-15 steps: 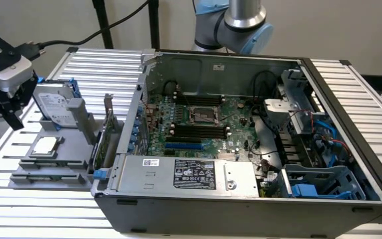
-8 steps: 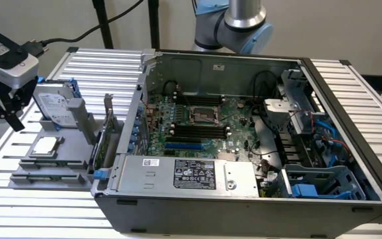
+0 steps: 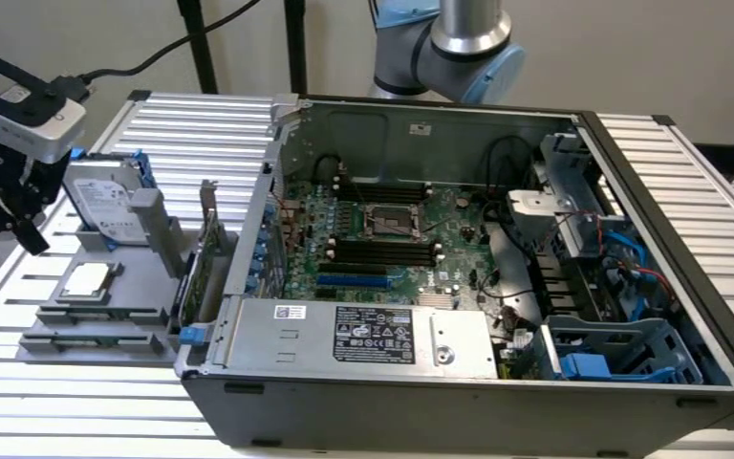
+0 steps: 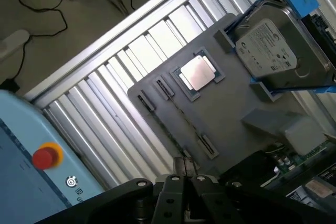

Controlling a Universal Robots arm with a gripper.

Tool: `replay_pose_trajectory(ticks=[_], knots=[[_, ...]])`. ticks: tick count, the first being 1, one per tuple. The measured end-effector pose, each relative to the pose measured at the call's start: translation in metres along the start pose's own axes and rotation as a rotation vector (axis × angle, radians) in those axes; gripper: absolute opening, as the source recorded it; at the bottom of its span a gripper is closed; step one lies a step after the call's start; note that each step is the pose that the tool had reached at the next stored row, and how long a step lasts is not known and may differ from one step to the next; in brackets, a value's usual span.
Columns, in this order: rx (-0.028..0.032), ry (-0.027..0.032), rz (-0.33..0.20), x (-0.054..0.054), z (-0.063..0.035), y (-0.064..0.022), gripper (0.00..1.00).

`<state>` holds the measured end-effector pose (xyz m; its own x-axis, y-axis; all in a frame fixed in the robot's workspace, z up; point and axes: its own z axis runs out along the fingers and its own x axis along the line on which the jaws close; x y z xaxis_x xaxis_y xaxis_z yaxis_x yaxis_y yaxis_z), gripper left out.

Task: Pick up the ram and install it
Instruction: 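Pick up the ram and move it above insertion slot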

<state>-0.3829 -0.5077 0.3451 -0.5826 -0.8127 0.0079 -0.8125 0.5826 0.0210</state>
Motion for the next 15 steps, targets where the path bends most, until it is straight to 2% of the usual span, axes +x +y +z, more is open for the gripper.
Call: replay_pose_trajectory(ticks=[15], knots=[[-0.0023, 0.0088, -0.273, -0.0001, 0.0058, -0.0002, 0.11]])
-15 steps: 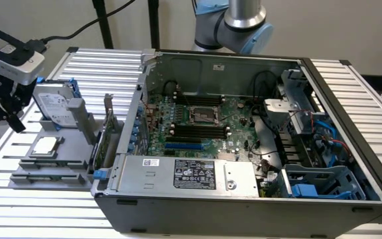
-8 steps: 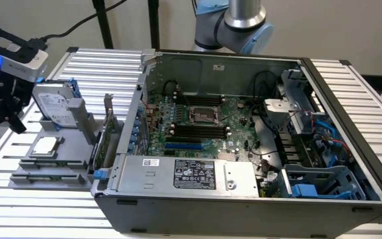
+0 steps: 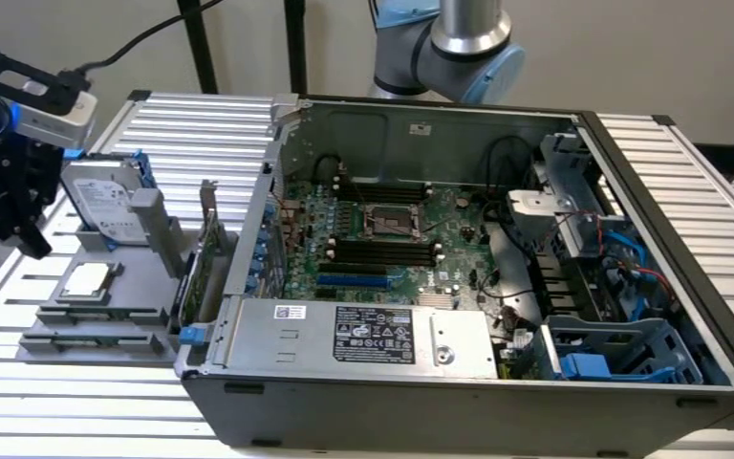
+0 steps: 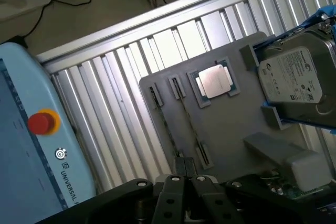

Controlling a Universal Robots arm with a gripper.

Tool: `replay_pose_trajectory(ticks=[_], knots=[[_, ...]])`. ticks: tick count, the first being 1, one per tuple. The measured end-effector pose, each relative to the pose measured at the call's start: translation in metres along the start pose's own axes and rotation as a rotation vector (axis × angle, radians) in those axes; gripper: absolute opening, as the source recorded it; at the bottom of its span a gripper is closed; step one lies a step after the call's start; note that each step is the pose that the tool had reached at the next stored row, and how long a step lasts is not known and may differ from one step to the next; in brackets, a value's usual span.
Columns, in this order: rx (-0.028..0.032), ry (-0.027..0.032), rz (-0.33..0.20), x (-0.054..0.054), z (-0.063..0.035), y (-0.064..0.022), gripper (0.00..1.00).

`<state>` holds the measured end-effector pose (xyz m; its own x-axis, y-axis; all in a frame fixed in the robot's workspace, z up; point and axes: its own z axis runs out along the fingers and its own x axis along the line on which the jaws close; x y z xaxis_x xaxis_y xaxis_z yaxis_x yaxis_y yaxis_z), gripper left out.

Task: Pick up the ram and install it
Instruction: 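Pick up the ram and move it above insertion slot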

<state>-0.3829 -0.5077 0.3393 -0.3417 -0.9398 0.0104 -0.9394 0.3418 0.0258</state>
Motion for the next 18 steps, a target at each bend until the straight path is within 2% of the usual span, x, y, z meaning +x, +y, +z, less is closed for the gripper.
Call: replay_pose_trajectory(ticks=[18], knots=[[0.0005, 0.0094, -0.316, 0.0001, 0.0057, -0.0002, 0.11]])
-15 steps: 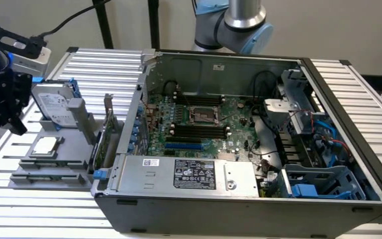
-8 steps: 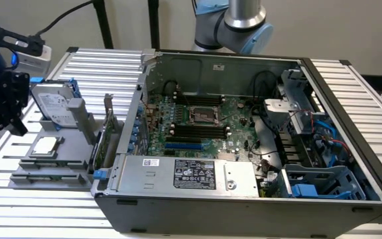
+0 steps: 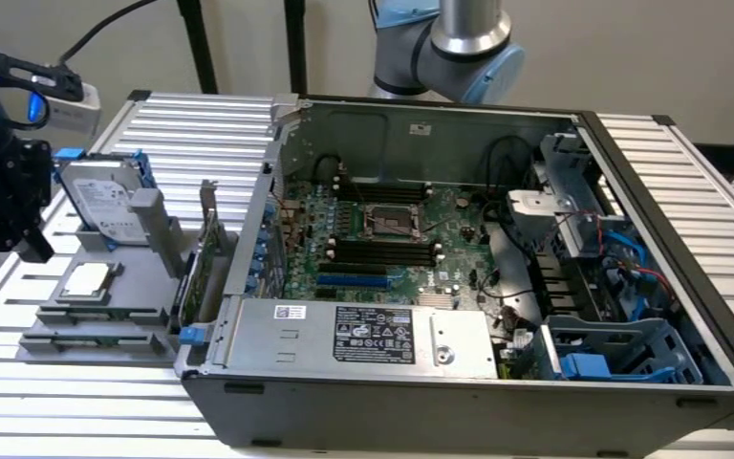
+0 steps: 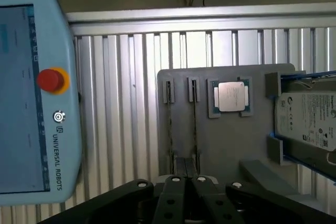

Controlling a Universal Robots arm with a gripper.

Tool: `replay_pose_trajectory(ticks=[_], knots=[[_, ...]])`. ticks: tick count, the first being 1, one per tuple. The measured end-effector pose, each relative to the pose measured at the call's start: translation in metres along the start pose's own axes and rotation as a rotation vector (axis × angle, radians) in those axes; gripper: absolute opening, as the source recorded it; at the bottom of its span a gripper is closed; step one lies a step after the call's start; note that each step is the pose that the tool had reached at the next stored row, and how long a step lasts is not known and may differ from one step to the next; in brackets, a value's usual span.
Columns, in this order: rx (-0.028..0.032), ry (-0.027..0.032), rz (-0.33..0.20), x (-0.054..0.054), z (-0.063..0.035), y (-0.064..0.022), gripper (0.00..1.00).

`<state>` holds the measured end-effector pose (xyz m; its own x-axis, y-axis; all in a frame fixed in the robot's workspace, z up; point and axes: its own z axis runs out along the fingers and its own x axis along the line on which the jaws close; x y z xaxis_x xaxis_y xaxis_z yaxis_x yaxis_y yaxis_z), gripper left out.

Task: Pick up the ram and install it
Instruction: 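Pick up the ram and move it above insertion slot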

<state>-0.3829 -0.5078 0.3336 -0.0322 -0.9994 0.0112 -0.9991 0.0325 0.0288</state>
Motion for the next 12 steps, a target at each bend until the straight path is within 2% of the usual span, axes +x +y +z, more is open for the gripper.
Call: replay_pose_trajectory(ticks=[9, 10, 11, 12], knots=[[-0.0017, 0.0002, -0.001, 0.0013, 0.0002, -0.0028, 0.11], [-0.0017, 0.0002, -0.001, 0.0014, 0.0002, -0.003, 0.12], [-0.0016, 0.0001, -0.001, 0.0015, 0.0004, -0.003, 0.17], [-0.0015, 0.0001, -0.001, 0.0017, 0.0005, -0.0031, 0.17]])
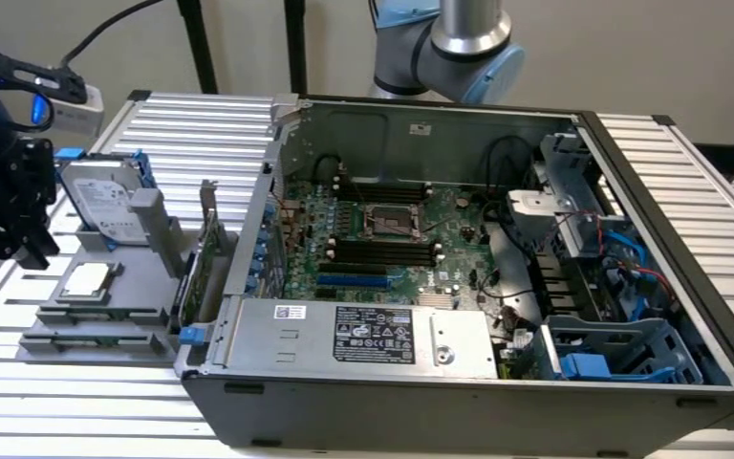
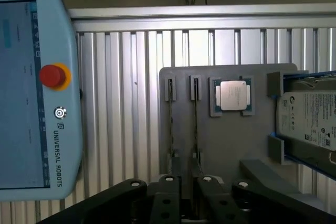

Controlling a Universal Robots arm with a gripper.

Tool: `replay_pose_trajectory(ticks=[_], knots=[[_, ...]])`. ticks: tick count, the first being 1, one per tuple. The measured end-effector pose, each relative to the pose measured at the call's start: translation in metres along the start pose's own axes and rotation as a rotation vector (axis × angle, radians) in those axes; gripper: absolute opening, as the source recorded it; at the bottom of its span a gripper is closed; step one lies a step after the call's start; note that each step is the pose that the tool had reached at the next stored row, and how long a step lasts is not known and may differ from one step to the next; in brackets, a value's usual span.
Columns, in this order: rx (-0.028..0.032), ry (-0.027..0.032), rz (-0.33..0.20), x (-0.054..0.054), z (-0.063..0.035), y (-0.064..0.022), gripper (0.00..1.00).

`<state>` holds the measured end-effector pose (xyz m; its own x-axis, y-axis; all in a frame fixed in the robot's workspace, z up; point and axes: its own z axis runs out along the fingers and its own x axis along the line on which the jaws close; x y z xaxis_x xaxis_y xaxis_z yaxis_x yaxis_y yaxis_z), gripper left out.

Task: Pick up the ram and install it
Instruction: 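Pick up the ram and move it above insertion slot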

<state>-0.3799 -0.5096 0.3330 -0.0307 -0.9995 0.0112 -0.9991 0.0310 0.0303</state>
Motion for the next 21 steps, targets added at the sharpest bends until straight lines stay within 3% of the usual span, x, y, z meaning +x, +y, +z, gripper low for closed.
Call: replay_pose_trajectory(ticks=[1, 3, 4, 21], knots=[[0.0, -0.0001, 0.0, 0.0, 0.0002, 0.0, 0.3], [-0.0001, 0.0, 0.0, 0.0, 0.0006, -0.0001, 0.3], [-0.0001, 0.0001, 0.0, 0.001, 0.0012, -0.0001, 0.36], [-0.0002, 0.0002, -0.001, 0.005, 0.0311, -0.0012, 0.36]])
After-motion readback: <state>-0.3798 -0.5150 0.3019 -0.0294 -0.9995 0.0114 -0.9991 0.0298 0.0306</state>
